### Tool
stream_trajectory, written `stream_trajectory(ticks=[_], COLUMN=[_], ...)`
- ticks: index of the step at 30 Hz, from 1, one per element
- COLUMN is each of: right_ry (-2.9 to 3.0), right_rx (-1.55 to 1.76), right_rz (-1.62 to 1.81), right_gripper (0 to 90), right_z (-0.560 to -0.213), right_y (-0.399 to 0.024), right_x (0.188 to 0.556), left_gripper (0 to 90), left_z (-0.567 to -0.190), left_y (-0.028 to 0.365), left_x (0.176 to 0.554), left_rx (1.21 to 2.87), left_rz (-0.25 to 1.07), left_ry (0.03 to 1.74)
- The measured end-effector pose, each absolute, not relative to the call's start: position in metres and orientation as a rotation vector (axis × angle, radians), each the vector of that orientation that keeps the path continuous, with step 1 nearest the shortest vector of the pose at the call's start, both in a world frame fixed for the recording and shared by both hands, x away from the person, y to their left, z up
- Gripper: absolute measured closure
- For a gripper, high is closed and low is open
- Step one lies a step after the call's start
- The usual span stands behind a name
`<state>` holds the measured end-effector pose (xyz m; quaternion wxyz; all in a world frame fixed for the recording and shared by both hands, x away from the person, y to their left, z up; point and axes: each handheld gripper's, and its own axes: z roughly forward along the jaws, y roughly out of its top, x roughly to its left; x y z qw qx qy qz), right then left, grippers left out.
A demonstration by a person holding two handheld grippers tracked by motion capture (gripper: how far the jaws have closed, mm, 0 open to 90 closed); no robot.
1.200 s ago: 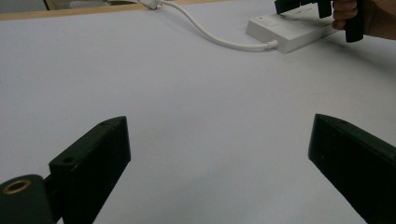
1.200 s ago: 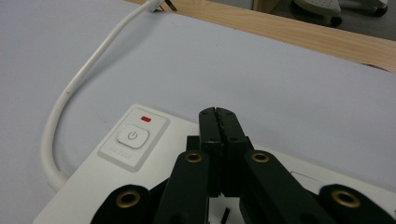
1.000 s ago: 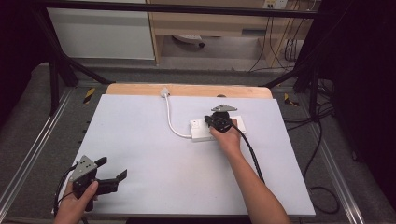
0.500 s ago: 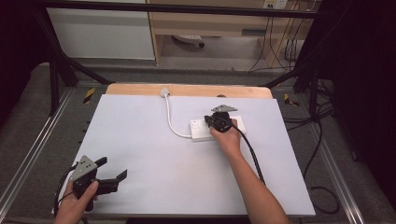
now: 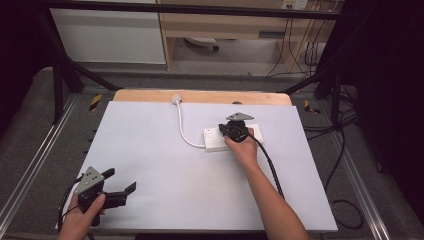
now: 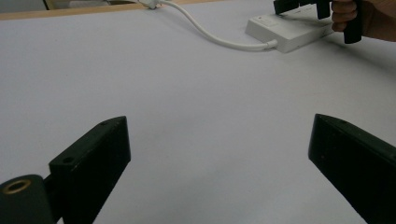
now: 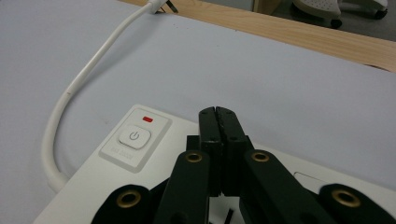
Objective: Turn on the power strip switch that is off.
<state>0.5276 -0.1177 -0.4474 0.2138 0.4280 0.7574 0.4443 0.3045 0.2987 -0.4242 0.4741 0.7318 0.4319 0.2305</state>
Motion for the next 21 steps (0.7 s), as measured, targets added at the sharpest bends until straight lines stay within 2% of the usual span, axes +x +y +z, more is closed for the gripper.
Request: stream_trajectory(ticks=[21], right_ry=[2.108], right_rx=[1.202], right_rz=[1.231], right_gripper=[90.0], right_z=[-0.4453], right_y=[-0.1201], right_x=[0.5269], left_gripper=[5.8], left_z=[-0.4246], left_y=[0.2996], left_x=[0.3045], left_rx=[1.788], left_rz=[0.556], left_ry=[1.061])
